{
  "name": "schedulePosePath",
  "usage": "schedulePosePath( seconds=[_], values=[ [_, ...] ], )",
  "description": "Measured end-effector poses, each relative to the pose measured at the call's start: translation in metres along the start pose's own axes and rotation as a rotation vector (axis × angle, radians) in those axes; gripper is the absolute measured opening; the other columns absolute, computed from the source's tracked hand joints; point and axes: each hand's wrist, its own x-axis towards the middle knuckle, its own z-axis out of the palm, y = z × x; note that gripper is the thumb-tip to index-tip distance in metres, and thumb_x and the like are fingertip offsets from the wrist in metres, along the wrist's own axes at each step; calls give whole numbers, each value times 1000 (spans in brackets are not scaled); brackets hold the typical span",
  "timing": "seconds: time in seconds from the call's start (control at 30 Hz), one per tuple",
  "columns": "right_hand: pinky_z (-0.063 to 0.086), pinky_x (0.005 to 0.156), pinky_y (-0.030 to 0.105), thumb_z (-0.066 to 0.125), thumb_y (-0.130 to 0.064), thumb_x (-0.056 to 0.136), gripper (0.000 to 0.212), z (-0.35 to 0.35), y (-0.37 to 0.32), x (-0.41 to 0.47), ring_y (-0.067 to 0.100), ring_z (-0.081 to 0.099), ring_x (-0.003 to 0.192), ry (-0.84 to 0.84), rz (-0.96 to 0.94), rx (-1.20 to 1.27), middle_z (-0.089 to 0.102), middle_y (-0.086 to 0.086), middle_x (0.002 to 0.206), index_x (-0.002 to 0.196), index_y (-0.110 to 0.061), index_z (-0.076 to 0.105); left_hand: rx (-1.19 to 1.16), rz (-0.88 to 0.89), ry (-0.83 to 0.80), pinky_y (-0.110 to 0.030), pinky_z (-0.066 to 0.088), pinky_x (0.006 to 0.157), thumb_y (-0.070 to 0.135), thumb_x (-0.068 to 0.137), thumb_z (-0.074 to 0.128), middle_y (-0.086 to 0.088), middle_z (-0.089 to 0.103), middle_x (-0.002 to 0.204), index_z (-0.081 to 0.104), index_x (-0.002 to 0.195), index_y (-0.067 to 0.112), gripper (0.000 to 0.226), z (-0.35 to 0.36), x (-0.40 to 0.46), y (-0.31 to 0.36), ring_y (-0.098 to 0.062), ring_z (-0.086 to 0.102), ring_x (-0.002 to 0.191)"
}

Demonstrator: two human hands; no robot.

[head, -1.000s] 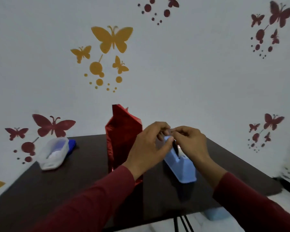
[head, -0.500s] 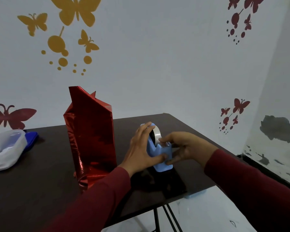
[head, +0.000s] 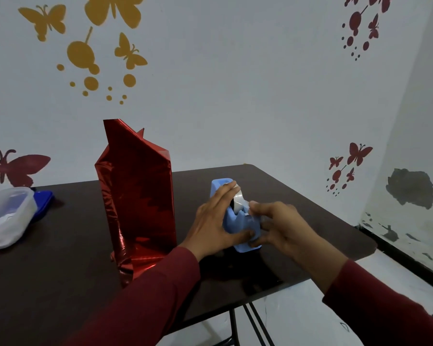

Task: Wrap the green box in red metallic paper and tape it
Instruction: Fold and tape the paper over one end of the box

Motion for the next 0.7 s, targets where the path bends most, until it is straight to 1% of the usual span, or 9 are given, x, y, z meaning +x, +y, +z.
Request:
schedulePosePath(
  seconds=[0.13,0.23,0.33,0.4,0.43,0.5,0.53,0.6,0.7],
  values=[
    [60,80,67,70,-3,94,18,-4,12,-8,36,77,96,-61,-15,34,78,19,106,109,5,74,21,20,-22,-38,37,119,59,68,85,22,22,166,27,161,28,114,0,-1,0,5,26,150],
    [63,80,58,68,-10,98,18,-7,16,-12,32,78,96,-123,-76,-9,79,16,105,113,-2,76,11,22,-15,-34,33,121,56,67,86,27,19,163,26,161,29,115,0,-2,0,10,20,149],
    [65,68,43,68,-9,99,15,-9,16,-11,28,79,90,-131,-120,-64,79,14,107,109,-2,76,-7,31,-13,-27,30,121,51,68,90,29,16,163,24,161,31,116,1,-3,-2,14,17,148],
    [62,63,31,71,-4,94,12,-12,17,-7,24,76,90,-113,-188,-262,75,4,119,86,-3,79,-3,58,-11,-29,29,122,53,69,89,21,17,167,23,161,30,115,1,-5,-3,7,17,152],
    [60,62,25,74,-2,91,22,-15,19,-5,18,74,93,-101,-261,-430,71,-5,125,70,-5,77,7,74,-14,-31,29,123,55,71,87,17,17,169,21,162,31,115,2,-5,-4,4,17,153],
    [60,68,21,76,-6,89,29,-22,25,-2,13,70,103,-116,-351,-602,63,-19,133,60,-6,75,5,85,-36,-37,30,123,54,73,85,15,15,170,17,162,33,115,1,-6,-6,-1,16,155],
    [62,74,25,76,-9,91,26,-27,30,1,15,69,109,-152,-357,-577,61,-24,136,66,-4,77,-9,82,-39,-41,30,123,51,75,84,15,15,170,17,162,32,112,1,-6,-7,-3,16,156],
    [64,84,35,71,-16,96,24,-35,40,1,18,70,115,-221,-312,-343,63,-22,139,84,3,78,-37,92,1,-47,33,121,44,79,78,13,22,168,27,161,28,99,0,-8,-7,-8,22,154],
    [64,82,39,66,-37,90,47,-38,49,-2,20,70,116,-151,-295,-11,71,-4,133,92,9,75,-30,157,165,-44,40,109,42,83,70,10,48,149,53,144,20,67,-1,-15,4,-9,40,136]
  ],
)
